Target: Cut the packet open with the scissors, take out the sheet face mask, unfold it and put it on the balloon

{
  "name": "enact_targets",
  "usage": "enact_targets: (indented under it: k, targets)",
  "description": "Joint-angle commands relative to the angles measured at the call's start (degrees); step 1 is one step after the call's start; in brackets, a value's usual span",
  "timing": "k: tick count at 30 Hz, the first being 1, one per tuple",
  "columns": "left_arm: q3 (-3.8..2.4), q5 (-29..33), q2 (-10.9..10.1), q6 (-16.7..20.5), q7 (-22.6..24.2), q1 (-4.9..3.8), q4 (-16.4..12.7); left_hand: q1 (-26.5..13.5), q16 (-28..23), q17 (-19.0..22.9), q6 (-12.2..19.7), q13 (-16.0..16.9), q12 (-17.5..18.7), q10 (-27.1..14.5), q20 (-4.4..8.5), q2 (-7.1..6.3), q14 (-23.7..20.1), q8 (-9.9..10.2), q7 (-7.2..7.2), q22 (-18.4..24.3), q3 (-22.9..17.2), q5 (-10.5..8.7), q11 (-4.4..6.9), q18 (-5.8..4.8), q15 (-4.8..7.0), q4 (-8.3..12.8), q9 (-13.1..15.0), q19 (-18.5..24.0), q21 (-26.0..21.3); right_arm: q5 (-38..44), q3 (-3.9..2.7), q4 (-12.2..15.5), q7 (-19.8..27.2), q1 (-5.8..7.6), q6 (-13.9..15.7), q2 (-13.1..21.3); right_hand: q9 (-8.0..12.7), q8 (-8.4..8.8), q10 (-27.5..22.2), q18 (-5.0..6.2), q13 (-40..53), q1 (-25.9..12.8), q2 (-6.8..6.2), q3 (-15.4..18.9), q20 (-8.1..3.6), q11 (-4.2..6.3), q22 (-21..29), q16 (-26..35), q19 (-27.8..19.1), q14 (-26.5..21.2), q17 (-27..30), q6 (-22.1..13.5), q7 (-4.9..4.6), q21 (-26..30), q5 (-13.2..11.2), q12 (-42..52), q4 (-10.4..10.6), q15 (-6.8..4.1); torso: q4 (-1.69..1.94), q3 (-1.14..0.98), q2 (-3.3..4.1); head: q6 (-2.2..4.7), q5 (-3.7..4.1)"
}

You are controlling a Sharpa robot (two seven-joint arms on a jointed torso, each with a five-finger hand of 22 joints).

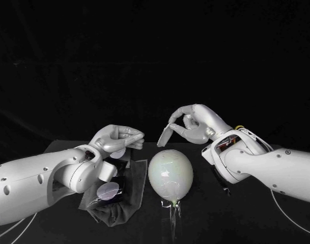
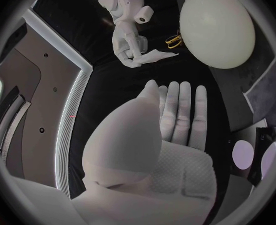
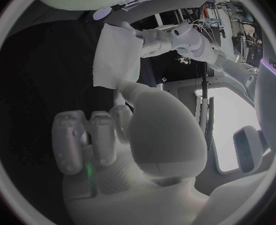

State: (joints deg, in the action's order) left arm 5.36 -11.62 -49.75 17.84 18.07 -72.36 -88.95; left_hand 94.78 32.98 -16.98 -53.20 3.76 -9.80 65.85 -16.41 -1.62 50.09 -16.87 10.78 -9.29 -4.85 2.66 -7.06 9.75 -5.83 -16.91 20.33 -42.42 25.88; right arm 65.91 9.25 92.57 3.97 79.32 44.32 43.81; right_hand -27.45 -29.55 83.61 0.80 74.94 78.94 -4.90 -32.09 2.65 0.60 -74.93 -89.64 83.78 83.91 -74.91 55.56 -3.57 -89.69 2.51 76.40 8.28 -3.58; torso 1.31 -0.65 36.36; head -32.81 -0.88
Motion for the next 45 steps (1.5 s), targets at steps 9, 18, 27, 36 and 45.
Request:
enact_targets:
  k: [9,18,27,36,45]
  targets:
    - [-0.84,-2.0,2.6,0.9,3.8,-0.18,0.5,-2.0,-1.3,0.3,-0.7,0.0,1.2,-1.1,-0.27,-1.94,-2.9,0.8,-0.14,1.2,-0.8,0.09,-0.84,-1.22,-0.85,0.2,-0.9,2.7,-2.5,3.5,-0.01,0.8,1.2,-0.16,-1.1,-0.2,-1.1,-1.84,0.2,-0.80,6.3,0.2,0.57,-0.2,-0.31,0.03,-15.1,-0.4,6.2,6.1,-15.1,0.3,-0.03,-0.3,0.3,-0.2,-0.1,-0.43,0.15,0.04,-0.09,-0.71,0.22]
    - [-1.04,-4.2,3.5,-1.3,5.8,-0.18,0.1,-5.5,-5.2,1.9,1.5,-0.1,3.4,-5.8,-0.35,-4.41,-9.6,2.6,1.49,3.3,1.6,0.10,-2.87,-4.26,-3.18,0.2,-2.4,7.0,-6.4,4.1,-0.01,0.6,0.3,-0.17,-1.6,-0.7,-1.1,-1.85,0.2,-0.80,6.3,0.2,0.57,-0.3,-0.31,0.01,-15.1,-0.4,6.2,6.1,-15.1,0.2,-0.05,-0.3,0.3,-0.2,-0.1,-0.43,0.10,0.05,-0.11,-0.66,-0.03]
    - [-1.07,-3.3,3.9,-5.2,5.1,-0.18,-0.1,-12.1,-11.2,4.6,6.2,-0.2,6.4,-12.8,-0.24,-5.14,-12.6,5.6,3.56,4.9,7.7,0.18,-5.21,-4.82,-5.29,0.1,-4.0,7.6,-8.8,5.6,-0.02,0.0,-2.3,-0.17,-2.0,-1.6,-1.1,-1.86,0.2,-0.80,6.3,0.2,0.55,-0.3,-0.32,0.01,-15.1,-0.4,6.2,6.1,-15.1,0.2,-0.06,-0.3,0.3,-0.2,-0.2,-0.42,0.05,0.03,-0.11,-0.60,-0.10]
    - [-1.07,-3.4,4.2,-8.4,2.5,-0.18,0.0,-11.0,-13.5,5.8,7.6,-0.1,6.2,-15.1,-0.25,-6.72,-10.9,6.5,4.46,5.8,9.5,0.18,-5.85,-4.07,-5.59,0.0,-4.5,7.9,-10.9,6.9,-0.04,-0.7,-5.1,-0.13,-1.7,-2.5,-1.1,-1.88,0.2,-0.80,6.4,0.3,0.52,-0.3,-0.32,0.00,-15.1,-0.4,6.2,6.1,-15.1,0.1,-0.06,-0.3,0.3,-0.2,-0.2,-0.42,0.06,0.01,-0.11,-0.49,-0.23]
    - [-1.06,-3.8,4.4,-9.4,1.6,-0.18,0.2,-8.4,-14.5,6.3,7.2,-0.1,6.1,-14.5,-0.26,-5.86,-9.5,6.3,4.53,5.8,9.0,0.14,-5.77,-3.80,-5.46,0.1,-4.5,7.0,-11.6,7.6,-0.10,-0.8,-6.2,0.11,-2.2,-2.9,-1.2,-1.90,0.2,-0.80,6.4,0.3,0.50,-0.4,-0.32,0.00,-15.1,-0.4,6.2,6.1,-15.1,0.1,-0.06,-0.3,0.3,-0.2,-0.3,-0.42,0.11,0.02,-0.13,-0.34,-0.02]
